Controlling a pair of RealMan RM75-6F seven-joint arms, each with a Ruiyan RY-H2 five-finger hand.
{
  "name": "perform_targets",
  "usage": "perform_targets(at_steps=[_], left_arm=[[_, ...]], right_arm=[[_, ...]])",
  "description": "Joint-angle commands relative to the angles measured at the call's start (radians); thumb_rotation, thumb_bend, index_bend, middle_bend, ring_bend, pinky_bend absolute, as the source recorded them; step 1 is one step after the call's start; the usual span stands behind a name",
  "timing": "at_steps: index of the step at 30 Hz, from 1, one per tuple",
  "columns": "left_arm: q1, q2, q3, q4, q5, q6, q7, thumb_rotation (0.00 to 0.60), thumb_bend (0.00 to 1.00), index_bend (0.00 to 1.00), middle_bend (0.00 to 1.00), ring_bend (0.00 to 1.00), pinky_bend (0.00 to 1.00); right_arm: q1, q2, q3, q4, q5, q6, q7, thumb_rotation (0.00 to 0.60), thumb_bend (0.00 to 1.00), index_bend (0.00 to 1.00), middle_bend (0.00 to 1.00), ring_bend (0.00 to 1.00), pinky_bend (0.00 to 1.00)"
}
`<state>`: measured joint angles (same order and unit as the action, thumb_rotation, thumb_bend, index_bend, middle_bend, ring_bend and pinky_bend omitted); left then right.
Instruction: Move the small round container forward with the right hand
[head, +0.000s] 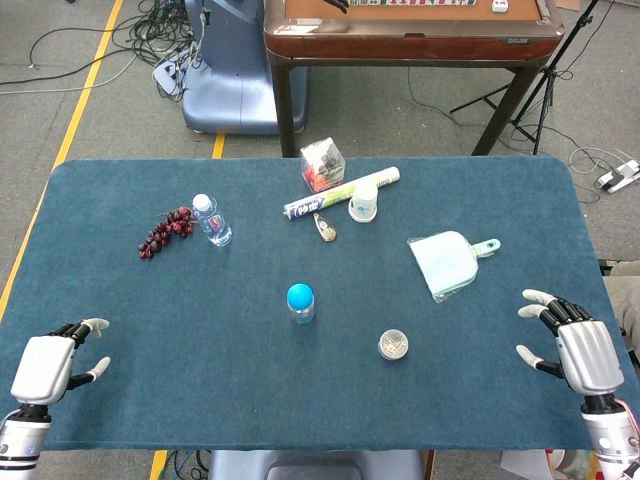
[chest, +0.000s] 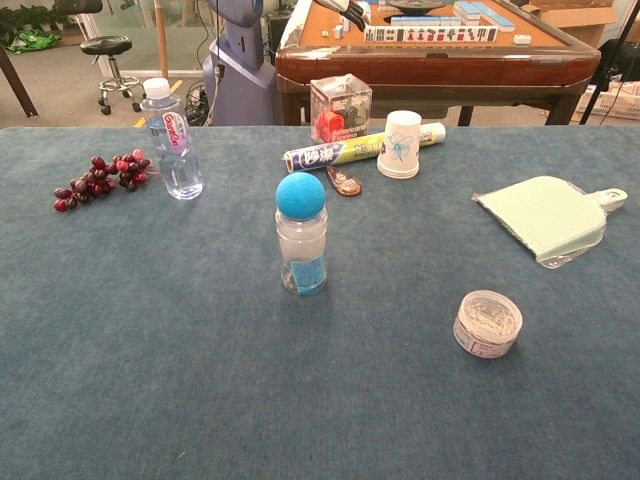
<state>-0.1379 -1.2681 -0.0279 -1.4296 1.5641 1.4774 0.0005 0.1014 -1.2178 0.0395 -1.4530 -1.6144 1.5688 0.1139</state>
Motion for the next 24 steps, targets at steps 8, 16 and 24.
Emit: perform_targets(at_steps=[8,16,24], left_arm=[[0.000,0.003,0.000,0.006,-0.026,-0.016,0.004,0.600,0.23,0.39,0.48,0.51,0.67],[0.005,0.006,0.000,0.001,-0.027,-0.006,-0.003,0.600,0.23,0.35,0.48,0.51,0.67],[0.006,0.008,-0.006,0.006,-0.031,0.001,-0.029,0.600,0.23,0.35,0.49,0.51,0.67]], right_arm=[[0.015,-0.008,-0.012,0.017,-0.012,-0.036,0.008,0.600,0.00,0.40,0.25,0.24,0.40],[0.026,-0.048,-0.040,0.019,-0.067,-0.043,-0.052,0.600,0.00,0.28,0.19,0.18,0.34],[0.073,-0.131,-0.046,0.015,-0.095,-0.112,-0.149,0.600,0.00,0.07,0.02,0.02,0.21]])
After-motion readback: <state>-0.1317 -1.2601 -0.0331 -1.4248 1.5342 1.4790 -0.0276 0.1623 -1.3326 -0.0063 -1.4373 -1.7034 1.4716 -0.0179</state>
